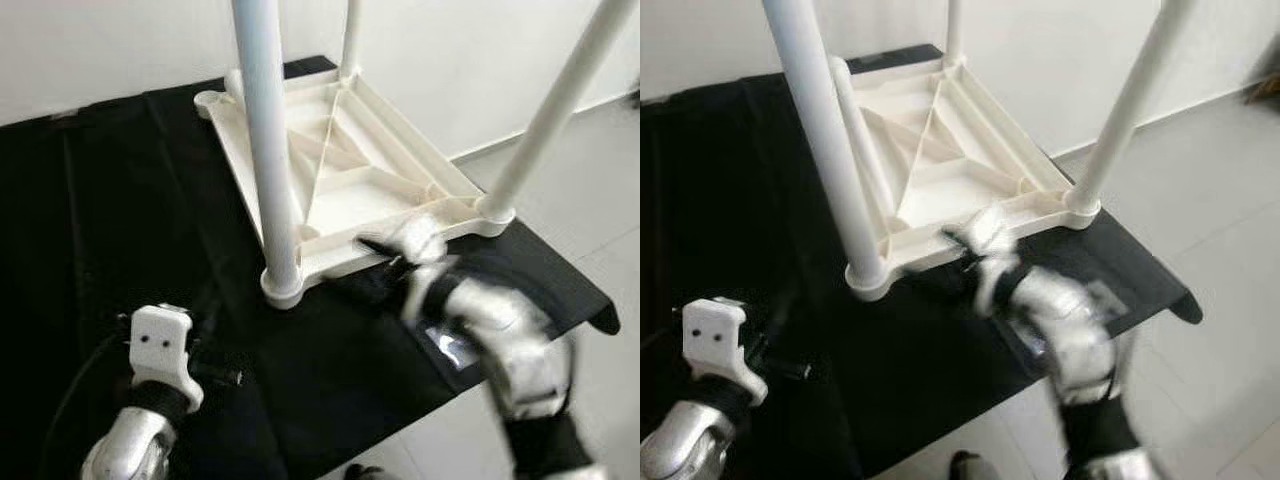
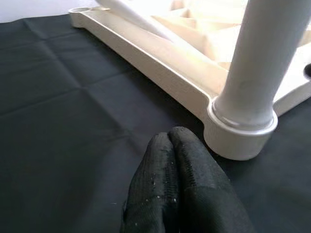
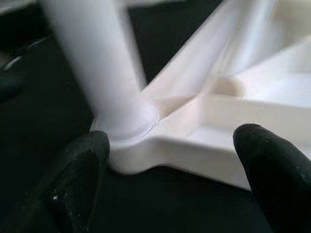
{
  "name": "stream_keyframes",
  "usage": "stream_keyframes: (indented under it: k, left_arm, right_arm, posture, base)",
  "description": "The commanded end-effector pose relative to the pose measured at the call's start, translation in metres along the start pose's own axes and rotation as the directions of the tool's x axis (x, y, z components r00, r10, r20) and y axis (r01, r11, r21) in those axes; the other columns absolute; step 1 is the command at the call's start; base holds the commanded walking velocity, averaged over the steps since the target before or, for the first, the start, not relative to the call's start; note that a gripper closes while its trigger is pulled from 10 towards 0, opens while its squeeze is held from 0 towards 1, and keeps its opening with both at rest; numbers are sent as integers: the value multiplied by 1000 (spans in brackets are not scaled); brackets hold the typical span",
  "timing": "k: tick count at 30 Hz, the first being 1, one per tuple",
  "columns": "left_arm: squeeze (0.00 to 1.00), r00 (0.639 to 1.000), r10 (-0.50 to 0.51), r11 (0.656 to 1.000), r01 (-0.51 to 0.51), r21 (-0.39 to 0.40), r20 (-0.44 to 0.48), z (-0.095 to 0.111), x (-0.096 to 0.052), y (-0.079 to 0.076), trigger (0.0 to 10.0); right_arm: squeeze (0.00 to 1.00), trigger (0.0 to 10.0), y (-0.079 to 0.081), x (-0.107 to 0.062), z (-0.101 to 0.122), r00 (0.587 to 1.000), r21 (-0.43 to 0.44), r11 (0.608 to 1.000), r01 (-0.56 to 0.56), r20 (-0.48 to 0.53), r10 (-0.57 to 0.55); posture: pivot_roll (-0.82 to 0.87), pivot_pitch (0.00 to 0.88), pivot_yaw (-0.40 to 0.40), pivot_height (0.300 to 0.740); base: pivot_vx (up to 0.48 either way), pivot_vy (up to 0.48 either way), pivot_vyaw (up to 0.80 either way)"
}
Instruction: Building children table
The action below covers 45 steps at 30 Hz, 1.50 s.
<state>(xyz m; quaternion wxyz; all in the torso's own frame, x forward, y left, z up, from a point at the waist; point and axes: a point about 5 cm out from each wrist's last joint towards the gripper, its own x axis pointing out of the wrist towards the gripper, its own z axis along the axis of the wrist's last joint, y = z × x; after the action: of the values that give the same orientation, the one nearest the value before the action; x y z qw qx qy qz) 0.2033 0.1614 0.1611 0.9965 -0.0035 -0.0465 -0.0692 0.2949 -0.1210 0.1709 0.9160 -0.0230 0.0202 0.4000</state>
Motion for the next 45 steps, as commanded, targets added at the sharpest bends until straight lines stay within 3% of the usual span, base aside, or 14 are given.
stream_keyframes:
  k: [1, 3, 4, 5, 8, 14, 18, 40, 45]
  left_arm:
    - [0, 996, 61, 998, -62, -6, -60, -10, -4, 7, 10000]
    - [0, 995, 83, 996, -84, -13, -60, -11, -4, 9, 10000]
    - [0, 991, 123, 992, -125, -29, -60, -13, -8, 10, 10000]
    - [0, 989, 135, 990, -137, -36, -62, -14, -10, 9, 10000]
    - [0, 987, 150, 988, -153, -32, -64, -16, -13, 8, 10000]
    - [0, 986, 154, 987, -157, -46, -71, -16, -18, 0, 10000]
    - [0, 986, 147, 985, -153, -79, -82, -18, -19, -2, 10000]
    - [0, 989, 126, 988, -132, -83, -76, -16, -18, -3, 10000]
    - [0, 981, 175, 978, -182, -103, -79, -17, -16, 4, 10000]
  right_arm:
    - [0, 10000, 3, -4, 8, 997, 12, 999, 35, 63, -36]
    - [0, 10000, 9, -6, 6, 995, 38, 998, 50, 88, -53]
    - [0, 10000, 24, -13, -2, 993, 54, 997, 61, 101, -66]
    - [0, 10000, 29, -15, -5, 993, 53, 997, 64, 99, -69]
    - [0, 10000, 32, -17, -11, 994, 33, 997, 74, 81, -76]
    - [0, 10000, 30, -16, -11, 991, 74, 991, 108, 76, -113]
    - [0, 10000, 34, -14, -10, 994, 87, 993, 73, 78, -80]
    - [0, 10000, 47, -15, -12, 997, 89, 994, -64, 49, 60]
    - [0, 10000, 37, -16, -14, 1000, 75, 997, 7, 20, -9]
  posture:
    - [-77, 180, 8, 740]
    - [-77, 180, 8, 740]
    - [-86, 177, 9, 740]
    - [-86, 177, 9, 740]
    - [-80, 176, 12, 740]
    - [-68, 175, 6, 740]
    - [-60, 176, 6, 740]
    - [-67, 185, 11, 740]
    - [-82, 188, 12, 740]
  base:
    - [0, 0, 0]
    - [0, 0, 0]
    - [0, 0, 0]
    - [0, 0, 0]
    - [0, 0, 0]
    - [0, -151, 0]
    - [0, -470, 0]
    - [0, -480, 0]
    - [0, -171, 0]
